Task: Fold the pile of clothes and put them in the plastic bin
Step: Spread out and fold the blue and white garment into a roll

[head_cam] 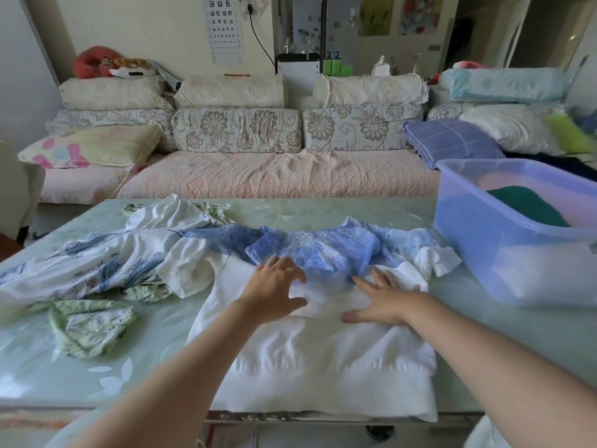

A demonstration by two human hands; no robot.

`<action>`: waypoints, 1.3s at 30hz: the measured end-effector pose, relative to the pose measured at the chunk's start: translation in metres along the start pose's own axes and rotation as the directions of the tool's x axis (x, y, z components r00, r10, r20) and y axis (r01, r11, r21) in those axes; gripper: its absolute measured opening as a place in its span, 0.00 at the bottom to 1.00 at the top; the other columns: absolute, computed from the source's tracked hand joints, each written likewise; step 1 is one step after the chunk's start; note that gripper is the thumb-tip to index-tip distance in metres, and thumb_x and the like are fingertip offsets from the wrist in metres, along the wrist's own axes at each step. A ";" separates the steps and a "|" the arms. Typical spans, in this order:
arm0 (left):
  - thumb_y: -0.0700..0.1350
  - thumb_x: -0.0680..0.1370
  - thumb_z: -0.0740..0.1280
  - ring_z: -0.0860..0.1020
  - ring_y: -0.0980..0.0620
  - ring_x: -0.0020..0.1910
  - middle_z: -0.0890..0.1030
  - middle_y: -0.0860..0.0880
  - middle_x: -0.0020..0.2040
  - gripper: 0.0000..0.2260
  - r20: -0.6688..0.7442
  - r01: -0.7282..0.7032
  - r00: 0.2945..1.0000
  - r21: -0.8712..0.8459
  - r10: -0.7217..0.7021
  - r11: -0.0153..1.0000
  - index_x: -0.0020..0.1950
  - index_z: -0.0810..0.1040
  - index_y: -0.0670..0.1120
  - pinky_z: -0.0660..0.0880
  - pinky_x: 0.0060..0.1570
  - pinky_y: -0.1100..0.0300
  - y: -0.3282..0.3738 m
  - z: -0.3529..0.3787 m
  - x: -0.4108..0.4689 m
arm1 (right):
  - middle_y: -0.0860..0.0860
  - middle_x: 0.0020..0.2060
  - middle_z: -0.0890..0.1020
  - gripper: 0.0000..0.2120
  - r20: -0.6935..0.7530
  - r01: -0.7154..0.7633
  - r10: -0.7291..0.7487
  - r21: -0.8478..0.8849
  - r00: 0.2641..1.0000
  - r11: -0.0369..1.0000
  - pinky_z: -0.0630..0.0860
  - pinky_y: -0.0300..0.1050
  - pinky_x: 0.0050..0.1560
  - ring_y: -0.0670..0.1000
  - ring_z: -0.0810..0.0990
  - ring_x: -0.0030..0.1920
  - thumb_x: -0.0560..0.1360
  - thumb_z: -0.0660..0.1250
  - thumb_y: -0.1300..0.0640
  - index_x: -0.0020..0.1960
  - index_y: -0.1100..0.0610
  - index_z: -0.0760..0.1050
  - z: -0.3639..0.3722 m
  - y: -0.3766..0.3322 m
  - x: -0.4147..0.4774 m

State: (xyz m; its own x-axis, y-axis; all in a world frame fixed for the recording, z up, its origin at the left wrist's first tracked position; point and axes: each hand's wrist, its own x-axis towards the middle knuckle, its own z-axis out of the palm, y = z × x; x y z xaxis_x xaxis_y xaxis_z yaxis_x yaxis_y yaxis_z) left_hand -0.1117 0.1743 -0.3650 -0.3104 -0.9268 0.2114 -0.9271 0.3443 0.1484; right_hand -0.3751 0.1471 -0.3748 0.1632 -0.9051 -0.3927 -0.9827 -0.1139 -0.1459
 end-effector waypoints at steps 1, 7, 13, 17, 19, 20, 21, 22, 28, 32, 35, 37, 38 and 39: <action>0.65 0.70 0.70 0.61 0.48 0.72 0.66 0.52 0.71 0.30 -0.020 0.030 0.999 0.073 -0.029 0.997 0.70 0.69 0.59 0.62 0.67 0.52 0.001 0.003 0.002 | 0.45 0.79 0.34 0.57 0.004 -0.009 0.009 -0.009 1.000 1.000 0.39 0.76 0.70 0.50 0.34 0.79 0.55 0.59 0.14 0.77 0.30 0.39 -0.003 0.007 -0.002; 0.82 0.64 0.54 0.34 0.44 0.78 0.35 0.53 0.79 0.50 0.370 0.242 0.895 0.066 -0.249 0.968 0.77 0.35 0.64 0.42 0.72 0.31 -0.011 0.022 -0.001 | 0.52 0.72 0.62 0.39 -0.289 0.004 -0.036 -0.111 0.957 0.994 0.59 0.62 0.69 0.54 0.59 0.75 0.69 0.53 0.23 0.71 0.46 0.57 -0.005 -0.003 0.000; 0.84 0.61 0.47 0.35 0.46 0.78 0.34 0.53 0.79 0.52 0.325 0.341 0.878 0.091 -0.351 0.936 0.78 0.34 0.61 0.38 0.71 0.31 -0.018 0.023 -0.020 | 0.53 0.75 0.58 0.37 -0.435 0.279 -0.359 -0.240 0.825 0.930 0.54 0.60 0.74 0.56 0.55 0.77 0.71 0.44 0.31 0.77 0.45 0.56 0.013 -0.053 0.011; 0.80 0.66 0.52 0.39 0.45 0.79 0.39 0.54 0.80 0.47 0.440 0.333 0.817 0.166 -0.372 0.928 0.78 0.40 0.61 0.44 0.73 0.34 -0.018 0.006 -0.027 | 0.48 0.75 0.65 0.29 -0.337 0.353 -0.404 -0.204 0.851 0.913 0.39 0.63 0.76 0.52 0.61 0.76 0.77 0.53 0.34 0.76 0.41 0.63 0.028 -0.080 0.012; 0.76 0.69 0.58 0.42 0.46 0.79 0.45 0.55 0.80 0.43 0.495 0.332 0.792 0.143 -0.358 0.932 0.78 0.46 0.62 0.51 0.74 0.38 -0.023 -0.007 -0.028 | 0.47 0.66 0.75 0.32 -0.376 0.314 -0.384 -0.236 0.843 0.920 0.44 0.64 0.75 0.51 0.70 0.69 0.72 0.45 0.30 0.68 0.42 0.73 0.027 -0.092 0.011; 0.73 0.70 0.60 0.47 0.45 0.78 0.50 0.54 0.79 0.40 0.503 0.339 0.790 0.116 -0.350 0.933 0.78 0.51 0.62 0.54 0.74 0.41 -0.027 -0.015 -0.028 | 0.47 0.61 0.77 0.34 -0.399 0.292 -0.359 -0.221 0.843 0.931 0.48 0.62 0.73 0.51 0.73 0.65 0.70 0.42 0.30 0.62 0.43 0.76 0.023 -0.098 0.010; 0.70 0.72 0.63 0.54 0.45 0.77 0.58 0.52 0.77 0.36 0.486 0.351 0.805 0.069 -0.339 0.934 0.77 0.58 0.61 0.59 0.72 0.44 -0.034 -0.019 -0.026 | 0.47 0.57 0.79 0.32 -0.422 0.272 -0.329 -0.191 0.845 0.943 0.51 0.60 0.72 0.51 0.75 0.62 0.71 0.42 0.31 0.56 0.44 0.77 0.019 -0.104 0.011; 0.65 0.75 0.64 0.63 0.46 0.73 0.67 0.50 0.74 0.28 0.433 0.361 0.842 -0.008 -0.322 0.932 0.73 0.67 0.58 0.65 0.69 0.48 -0.041 -0.024 -0.025 | 0.48 0.54 0.80 0.26 -0.444 0.253 -0.302 -0.169 0.843 0.953 0.54 0.58 0.70 0.52 0.76 0.60 0.74 0.46 0.32 0.51 0.46 0.76 0.015 -0.111 0.012; 0.38 0.78 0.58 0.74 0.42 0.56 0.76 0.42 0.59 0.14 -0.250 0.539 0.784 -0.180 -0.568 0.823 0.61 0.74 0.47 0.74 0.51 0.49 -0.107 -0.038 -0.022 | 0.52 0.69 0.70 0.17 -0.432 0.388 -0.405 -0.132 0.806 0.912 0.63 0.52 0.69 0.56 0.67 0.70 0.81 0.58 0.49 0.68 0.51 0.69 0.006 -0.159 0.031; 0.53 0.80 0.63 0.66 0.39 0.66 0.67 0.39 0.68 0.26 -0.185 0.761 0.624 -0.073 -0.759 0.644 0.72 0.62 0.41 0.69 0.61 0.48 -0.144 -0.040 -0.027 | 0.53 0.80 0.54 0.27 -0.341 0.474 -0.502 -0.169 0.794 0.864 0.52 0.55 0.77 0.53 0.51 0.80 0.82 0.56 0.51 0.80 0.50 0.56 0.006 -0.202 0.047; 0.68 0.74 0.62 0.69 0.39 0.68 0.69 0.40 0.69 0.39 0.020 0.825 0.563 -0.069 -0.826 0.561 0.74 0.61 0.41 0.69 0.63 0.47 -0.162 -0.035 -0.027 | 0.53 0.81 0.45 0.29 -0.223 0.455 -0.487 -0.179 0.845 0.872 0.43 0.61 0.78 0.55 0.43 0.80 0.82 0.55 0.47 0.81 0.44 0.50 0.009 -0.228 0.060; 0.61 0.72 0.67 0.74 0.39 0.62 0.72 0.40 0.65 0.34 0.043 0.782 0.622 -0.084 -0.782 0.618 0.70 0.64 0.43 0.74 0.58 0.48 -0.169 -0.032 -0.028 | 0.53 0.81 0.43 0.31 -0.167 0.439 -0.465 -0.171 0.869 0.882 0.41 0.65 0.77 0.55 0.41 0.80 0.81 0.56 0.43 0.81 0.42 0.47 0.012 -0.240 0.069; 0.53 0.72 0.69 0.76 0.39 0.58 0.74 0.40 0.61 0.28 0.018 0.742 0.667 -0.098 -0.745 0.663 0.67 0.66 0.44 0.76 0.53 0.50 -0.171 -0.031 -0.027 | 0.53 0.81 0.43 0.32 -0.152 0.428 -0.452 -0.165 0.879 0.889 0.42 0.66 0.76 0.56 0.40 0.80 0.81 0.56 0.42 0.81 0.41 0.45 0.013 -0.244 0.072; 0.45 0.72 0.68 0.77 0.40 0.55 0.76 0.40 0.59 0.22 -0.013 0.709 0.698 -0.132 -0.716 0.693 0.64 0.68 0.43 0.76 0.50 0.51 -0.174 -0.033 -0.027 | 0.53 0.81 0.42 0.34 -0.143 0.420 -0.441 -0.153 0.886 0.894 0.42 0.67 0.76 0.56 0.40 0.80 0.80 0.56 0.40 0.81 0.40 0.44 0.014 -0.246 0.077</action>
State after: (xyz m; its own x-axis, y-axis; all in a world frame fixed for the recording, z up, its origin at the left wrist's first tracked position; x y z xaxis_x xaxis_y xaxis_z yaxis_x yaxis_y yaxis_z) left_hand 0.0651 0.1439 -0.3650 0.4503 -0.8913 0.0538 -0.8346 -0.3987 0.3801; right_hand -0.1194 0.1115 -0.3821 0.5655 -0.8102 -0.1541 -0.8236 -0.5451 -0.1563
